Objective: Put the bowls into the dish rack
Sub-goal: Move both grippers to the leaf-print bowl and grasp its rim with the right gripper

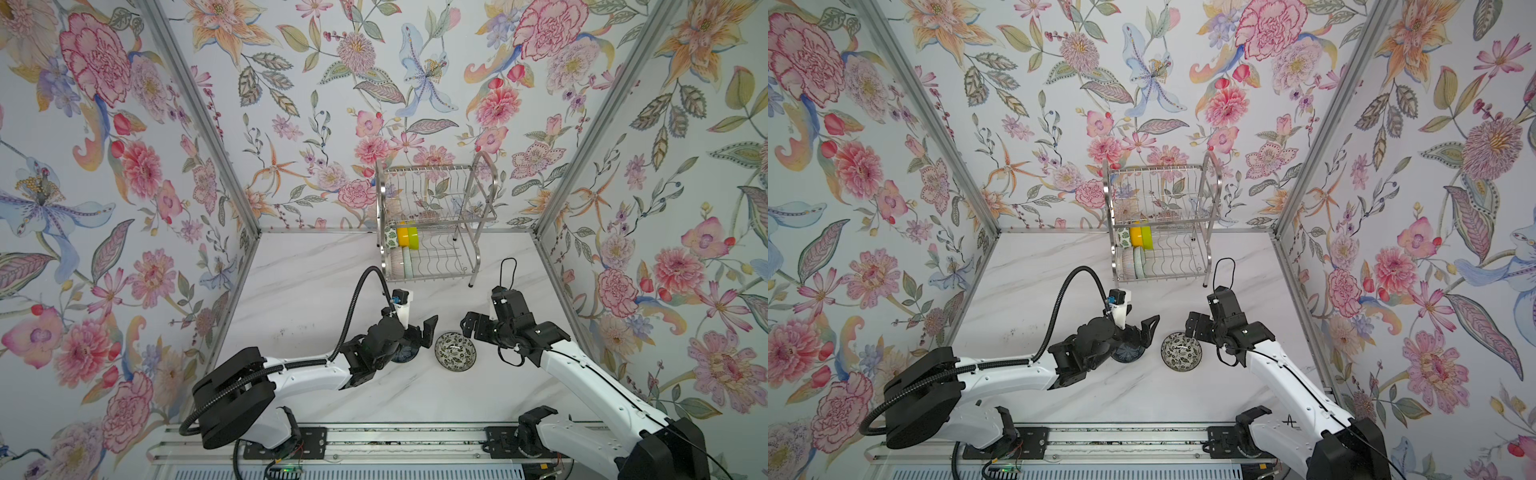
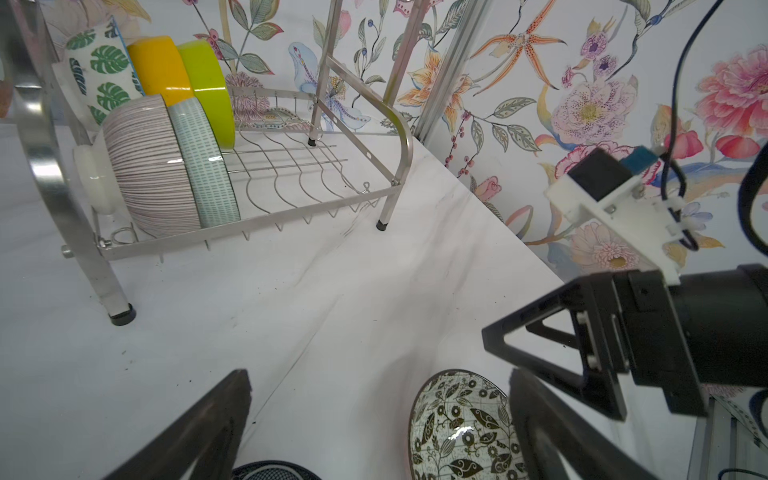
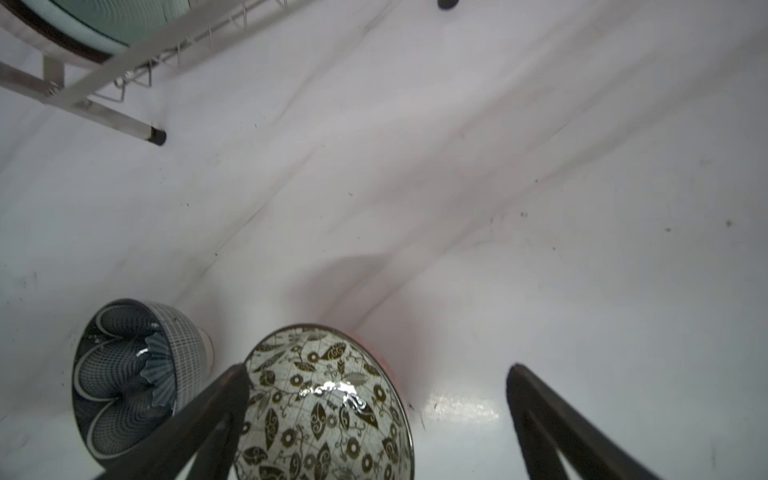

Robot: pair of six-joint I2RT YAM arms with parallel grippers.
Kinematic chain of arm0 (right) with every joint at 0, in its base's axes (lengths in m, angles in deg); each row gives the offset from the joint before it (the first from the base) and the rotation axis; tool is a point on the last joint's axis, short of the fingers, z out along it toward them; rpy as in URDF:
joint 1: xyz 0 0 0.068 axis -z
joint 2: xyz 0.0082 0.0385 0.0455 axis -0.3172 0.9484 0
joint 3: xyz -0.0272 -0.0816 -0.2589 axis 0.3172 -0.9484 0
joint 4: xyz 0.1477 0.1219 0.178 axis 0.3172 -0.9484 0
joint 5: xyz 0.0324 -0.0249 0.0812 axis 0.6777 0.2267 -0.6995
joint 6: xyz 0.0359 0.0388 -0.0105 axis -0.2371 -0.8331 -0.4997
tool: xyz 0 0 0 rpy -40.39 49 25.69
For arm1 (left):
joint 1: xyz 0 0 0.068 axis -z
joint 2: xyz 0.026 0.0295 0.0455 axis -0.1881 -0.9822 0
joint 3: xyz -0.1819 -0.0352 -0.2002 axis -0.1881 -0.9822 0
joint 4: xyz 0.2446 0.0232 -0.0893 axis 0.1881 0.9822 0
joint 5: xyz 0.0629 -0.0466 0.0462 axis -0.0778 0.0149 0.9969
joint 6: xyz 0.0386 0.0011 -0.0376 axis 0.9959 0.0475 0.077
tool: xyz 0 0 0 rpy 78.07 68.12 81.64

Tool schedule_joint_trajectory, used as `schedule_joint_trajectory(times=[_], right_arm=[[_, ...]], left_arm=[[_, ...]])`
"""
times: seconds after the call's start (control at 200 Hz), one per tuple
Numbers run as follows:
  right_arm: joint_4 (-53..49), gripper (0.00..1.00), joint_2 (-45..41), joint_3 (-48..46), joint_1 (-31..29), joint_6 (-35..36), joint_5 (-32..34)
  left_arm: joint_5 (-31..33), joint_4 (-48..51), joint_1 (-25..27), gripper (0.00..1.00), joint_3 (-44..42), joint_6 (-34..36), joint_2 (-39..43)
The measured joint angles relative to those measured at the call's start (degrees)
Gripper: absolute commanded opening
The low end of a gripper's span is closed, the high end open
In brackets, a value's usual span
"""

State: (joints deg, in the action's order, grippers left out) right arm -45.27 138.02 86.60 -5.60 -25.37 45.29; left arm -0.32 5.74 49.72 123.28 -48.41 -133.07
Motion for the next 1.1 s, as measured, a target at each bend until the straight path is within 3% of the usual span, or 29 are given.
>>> schedule_joint_trajectory(times=[0.12,0.2,0.285,0.556,1.101], right_arm=[[-1.09,0.85,-1.4,-3.19,-2.19,-2.12,-0.42],[-0.26,0.72,-1.44,-5.53,-3.37,-4.22,-1.03],[0.92,0.7,-0.83,-7.85,-4.28,-5.38,-1.84],[4.9,0.46,2.8,-10.21,-5.09,-7.58,-2.45],[8.85,0.23,5.92,-10.32,-5.18,-7.43,-2.21]], left_arm=[[-0.61,-1.18,0.52,0.99,0.09,-0.83,-0.74],[-0.72,-1.53,0.76,0.99,0.09,-1.05,-0.92],[-0.81,-1.53,0.98,0.99,0.09,-1.22,-0.9],[-0.79,-1.51,1.03,0.99,0.09,-1.25,-0.9],[-0.79,-1.27,1.36,0.99,0.09,-1.2,-0.9]])
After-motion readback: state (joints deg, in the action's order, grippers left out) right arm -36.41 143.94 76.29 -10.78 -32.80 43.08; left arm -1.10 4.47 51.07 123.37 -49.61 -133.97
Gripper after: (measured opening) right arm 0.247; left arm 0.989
